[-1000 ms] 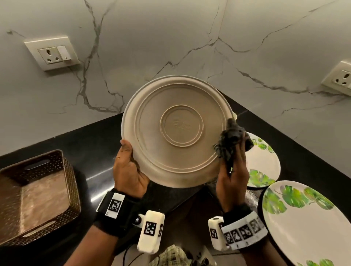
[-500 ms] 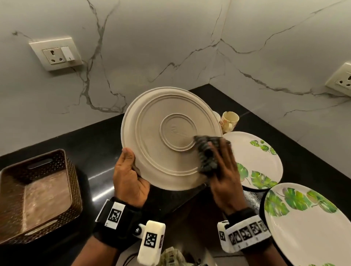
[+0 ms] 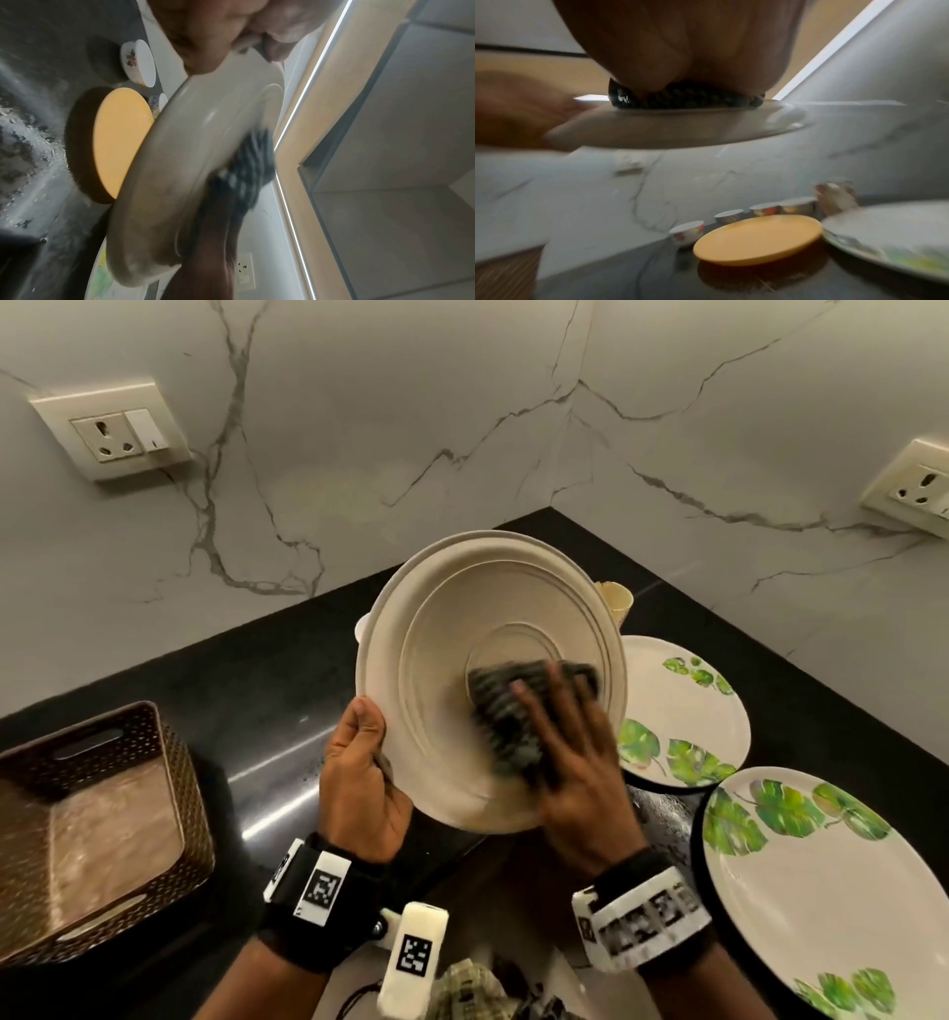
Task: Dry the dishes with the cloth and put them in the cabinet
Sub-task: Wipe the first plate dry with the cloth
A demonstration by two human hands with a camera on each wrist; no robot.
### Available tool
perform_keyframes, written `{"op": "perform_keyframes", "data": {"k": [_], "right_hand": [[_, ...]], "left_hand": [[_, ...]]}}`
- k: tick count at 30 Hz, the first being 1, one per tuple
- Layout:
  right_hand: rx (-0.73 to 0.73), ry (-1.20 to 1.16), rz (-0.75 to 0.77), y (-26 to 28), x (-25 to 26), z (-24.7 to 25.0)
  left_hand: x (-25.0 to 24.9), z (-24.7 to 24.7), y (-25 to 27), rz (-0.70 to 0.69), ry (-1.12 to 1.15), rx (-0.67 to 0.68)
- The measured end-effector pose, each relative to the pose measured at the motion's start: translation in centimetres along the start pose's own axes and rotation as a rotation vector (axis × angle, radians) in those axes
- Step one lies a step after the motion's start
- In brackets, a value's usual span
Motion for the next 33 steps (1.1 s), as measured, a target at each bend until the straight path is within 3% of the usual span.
{"op": "perform_keyframes", "data": {"k": [2,4,7,10,13,15,19,21,26,28,31,33], "right_hand": [[-0.096,-0.129,-0.204,-0.3,-4.1,0.9],[-0.075,-0.173,-0.315,-0.5,-5.0,0.8],[0.051,0.003,-0.096,-0.7,1.2,-0.2],[0.109,0.123,0.126,0.4,7.6,-2.3],[0.059,0.123,0.163,0.1,6.3,-1.6],[-0.007,0.016,0.045,-0.1,2.3,-0.5],[-0.25,-0.289,-0.355,0.1,-6.8,0.8],[-0.263,-0.303,-0.437,0.0,-7.3,0.7],[-0.031,-0.045,-0.051,-0.6,5.4,-1.2],[0.006,0.079,0.071,-0.4,8.1,-1.6],[-0.079,0.11,0.105,-1.2,5.9,0.5],[-0.17,-0.005,-0.051,-1.6,1.6,1.7]], "left_hand": [[0.3,0.3,0.4,0.005,0.008,-0.017],[0.8,-0.1,0.6,0.009,0.007,0.0],[2.0,-0.8,0.2,0.04,0.017,0.0],[3.2,-1.0,-0.2,0.157,0.036,0.038],[3.0,-0.6,-0.4,0.123,0.033,0.141],[1.9,0.0,0.0,0.021,-0.079,0.122],[1.2,0.3,0.3,-0.007,-0.08,0.153],[1.3,0.2,0.2,-0.001,-0.07,0.15],[3.1,-1.9,-0.6,0.028,-0.175,0.205],[3.2,-2.2,-0.7,0.014,-0.18,0.249],[2.3,-2.0,-0.5,-0.031,-0.241,0.291],[1.6,-1.5,0.1,-0.057,-0.288,0.299]]}}
Point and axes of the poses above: each hand's wrist, its own y-axis away from the middle knuckle, its own z-axis out of the back of the hand, x = y × z, the point moved 7 cm from there along -y, towards the middle knuckle, and after that the axes turned 8 degrees about x, right-handed, at the moved point
